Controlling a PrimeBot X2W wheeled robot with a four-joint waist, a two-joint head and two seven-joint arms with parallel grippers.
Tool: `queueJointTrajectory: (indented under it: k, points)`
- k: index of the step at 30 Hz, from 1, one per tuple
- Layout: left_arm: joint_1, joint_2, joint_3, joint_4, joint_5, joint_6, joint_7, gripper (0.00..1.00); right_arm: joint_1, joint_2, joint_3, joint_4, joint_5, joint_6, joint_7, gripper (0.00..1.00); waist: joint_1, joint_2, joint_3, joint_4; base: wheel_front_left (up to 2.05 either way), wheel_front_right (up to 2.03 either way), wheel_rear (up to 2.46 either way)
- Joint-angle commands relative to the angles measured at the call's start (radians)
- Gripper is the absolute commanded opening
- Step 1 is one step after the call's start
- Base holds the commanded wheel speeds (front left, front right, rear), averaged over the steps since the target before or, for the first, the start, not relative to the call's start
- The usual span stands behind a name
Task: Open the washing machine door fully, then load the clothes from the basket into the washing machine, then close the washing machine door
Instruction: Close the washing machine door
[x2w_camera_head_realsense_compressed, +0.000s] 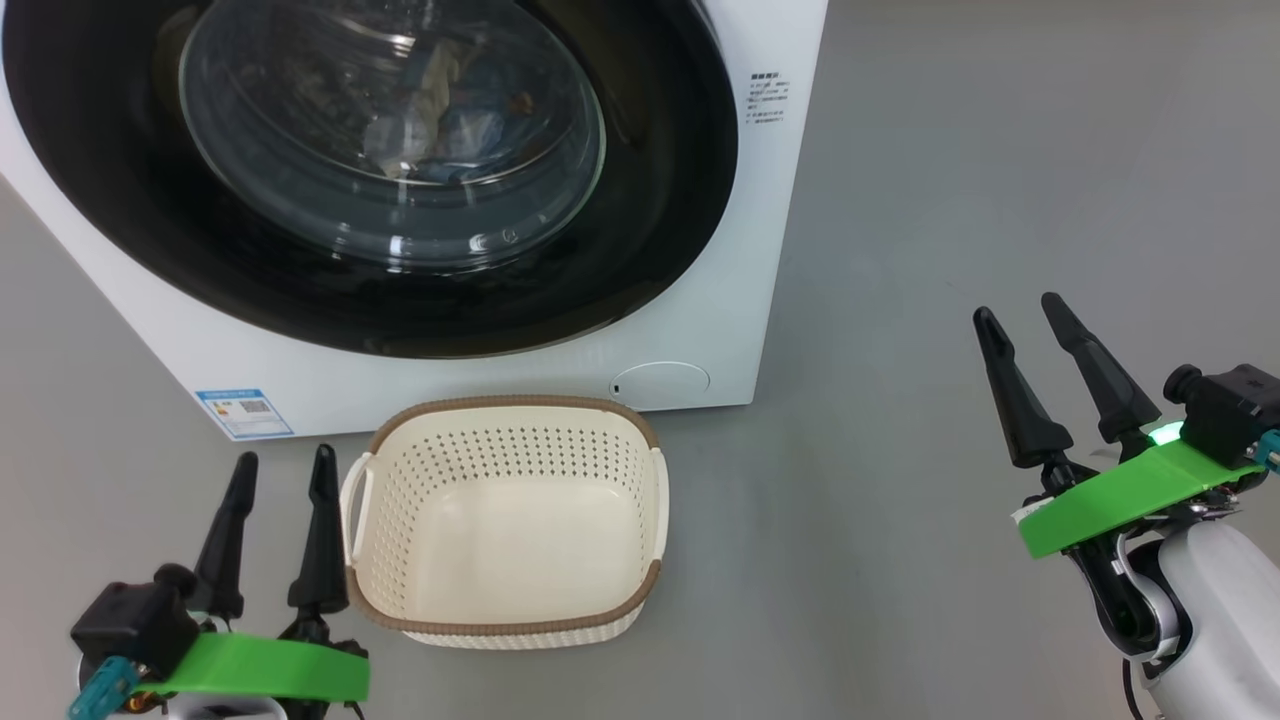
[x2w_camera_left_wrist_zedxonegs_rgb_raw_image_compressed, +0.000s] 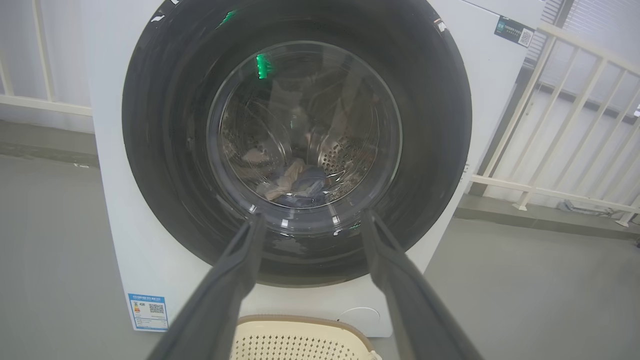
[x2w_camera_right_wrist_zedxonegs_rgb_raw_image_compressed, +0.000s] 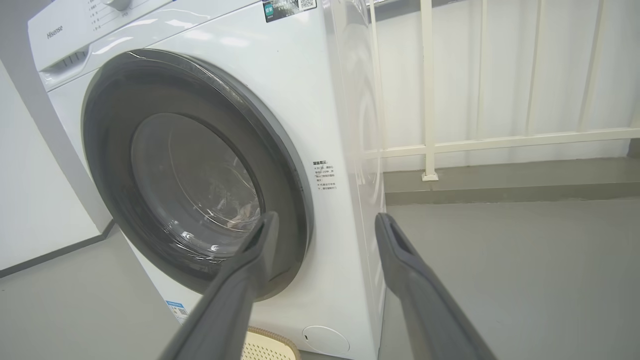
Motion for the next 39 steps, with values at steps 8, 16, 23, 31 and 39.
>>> queueJointTrajectory:
  k: [8,16,23,31,39]
  points:
    - [-0.005,0.022,0.037,-0.03,-0.028,0.004,0.002,1.0,0.016,-0.011,0.0,-0.014,-0.029,-0.003,-0.008,1.0,0.0,0.0,-0.002,-0.005,0.0,0.0,0.0]
    - [-0.004,0.028,0.026,-0.037,-0.053,0.002,0.005,1.0,0.022,-0.007,-0.003,-0.002,-0.042,-0.003,-0.008,1.0,0.0,0.0,-0.005,0.002,0.0,0.0,0.0]
    - [-0.006,0.038,0.018,-0.033,-0.058,0.002,0.005,1.0,0.023,-0.003,-0.001,0.006,-0.047,-0.003,-0.008,1.0,0.0,0.0,-0.008,0.004,0.0,0.0,0.0]
    - [-0.005,0.039,0.013,-0.031,-0.062,0.002,0.003,1.0,0.021,-0.005,0.004,0.013,-0.047,-0.003,-0.008,1.0,0.0,0.0,-0.012,0.005,0.0,0.0,0.0]
    - [-0.004,0.041,0.009,-0.029,-0.066,0.003,0.003,1.0,0.022,-0.005,0.006,0.014,-0.048,-0.003,-0.008,1.0,0.0,0.0,-0.013,0.006,0.0,0.0,0.0]
